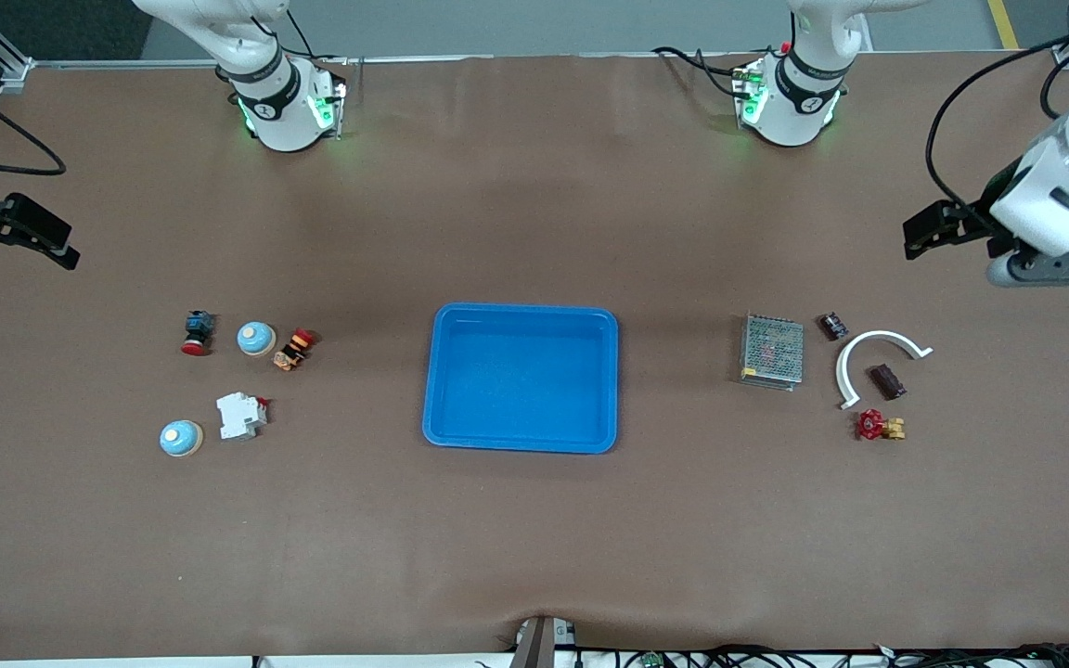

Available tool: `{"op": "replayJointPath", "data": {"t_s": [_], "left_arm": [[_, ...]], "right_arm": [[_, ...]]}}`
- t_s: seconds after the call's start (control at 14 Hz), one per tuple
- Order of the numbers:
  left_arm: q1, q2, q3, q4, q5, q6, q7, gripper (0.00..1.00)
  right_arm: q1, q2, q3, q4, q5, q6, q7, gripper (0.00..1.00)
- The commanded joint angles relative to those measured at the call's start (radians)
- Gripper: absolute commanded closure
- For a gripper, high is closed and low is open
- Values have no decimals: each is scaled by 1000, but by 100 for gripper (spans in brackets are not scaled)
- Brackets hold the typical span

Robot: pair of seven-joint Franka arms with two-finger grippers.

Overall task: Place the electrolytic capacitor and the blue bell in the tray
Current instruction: 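Lower both grippers toward the capacitor and the blue bell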

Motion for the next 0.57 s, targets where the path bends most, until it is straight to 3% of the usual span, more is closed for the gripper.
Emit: {"op": "replayJointPath", "data": {"t_s": [0.0,0.28,0.5], "left_arm": [[46,5,-4,-69,20,66,9,0],[95,-36,-5,-331,18,340,-22,0],[151,-44,-10,-489,1,505,-31,0]], "right_arm": [[-7,43,4,9,1,-9,-1,0],[-4,118,4,-26,1,-6,-3,0],[1,160,4,-87,-1,71,-7,0]]}}
